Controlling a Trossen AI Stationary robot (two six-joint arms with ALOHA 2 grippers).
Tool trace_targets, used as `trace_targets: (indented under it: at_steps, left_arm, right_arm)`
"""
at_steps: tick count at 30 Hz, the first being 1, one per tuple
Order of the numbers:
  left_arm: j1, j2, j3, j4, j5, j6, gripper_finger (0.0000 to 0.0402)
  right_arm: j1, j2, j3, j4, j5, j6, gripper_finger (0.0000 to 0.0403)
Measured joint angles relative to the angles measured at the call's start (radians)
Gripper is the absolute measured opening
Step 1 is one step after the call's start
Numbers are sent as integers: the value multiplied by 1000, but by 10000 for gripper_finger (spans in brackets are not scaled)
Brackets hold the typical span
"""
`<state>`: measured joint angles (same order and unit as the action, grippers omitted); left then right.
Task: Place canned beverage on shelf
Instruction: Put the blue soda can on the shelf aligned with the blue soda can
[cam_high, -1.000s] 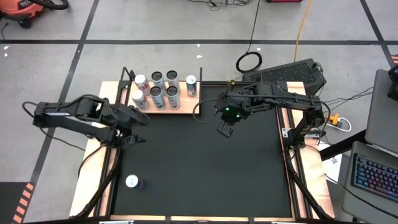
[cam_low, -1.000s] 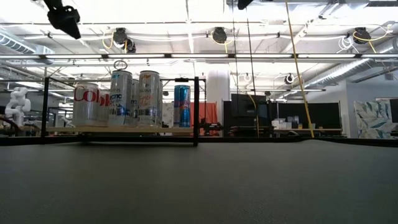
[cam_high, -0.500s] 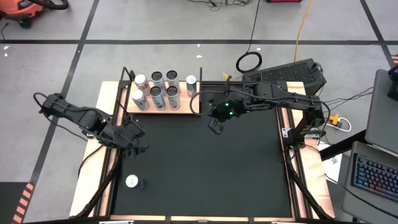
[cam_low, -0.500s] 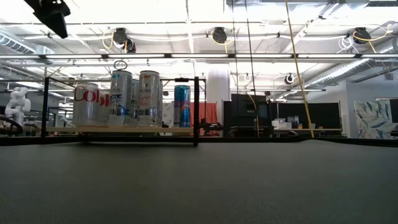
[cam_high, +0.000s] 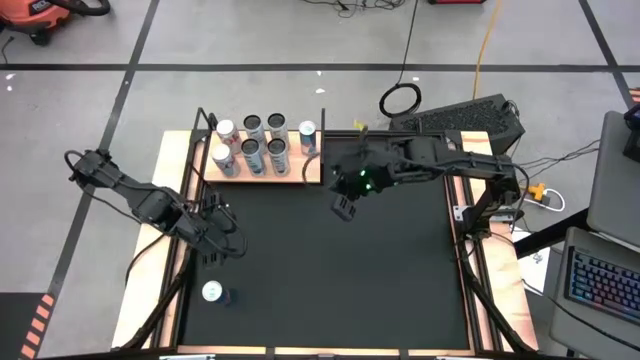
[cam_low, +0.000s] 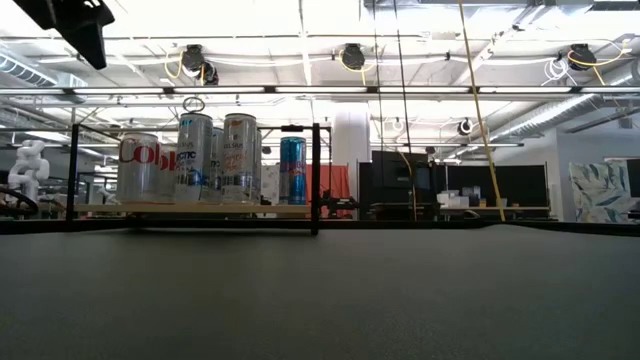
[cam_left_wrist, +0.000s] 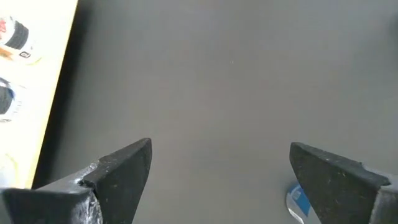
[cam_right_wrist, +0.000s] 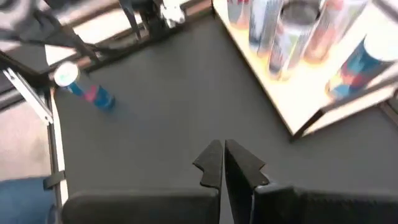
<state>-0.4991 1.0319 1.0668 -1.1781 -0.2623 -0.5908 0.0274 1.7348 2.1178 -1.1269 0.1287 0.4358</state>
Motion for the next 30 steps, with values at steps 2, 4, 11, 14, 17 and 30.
trace_targets:
  at_steps: [2,4,11,14,17,30]
  left_arm:
    - [-18,9,0,0,-6,-1,382]
    - [-32,15,0,0,-6,-5,382]
    - [-68,22,0,2,-6,-38,382]
    - [-86,28,0,2,-5,-86,382]
    - [-122,37,1,2,38,-117,382]
    - [-228,60,1,98,198,-380,382]
  right_arm:
    - [18,12,0,-44,0,30,0]
    - [40,31,0,-74,3,43,0]
    - [113,113,-2,-140,35,53,0]
    - [127,129,-2,-142,26,70,0]
    - [137,129,-2,-141,26,76,0]
    - [140,129,-2,-28,26,30,0]
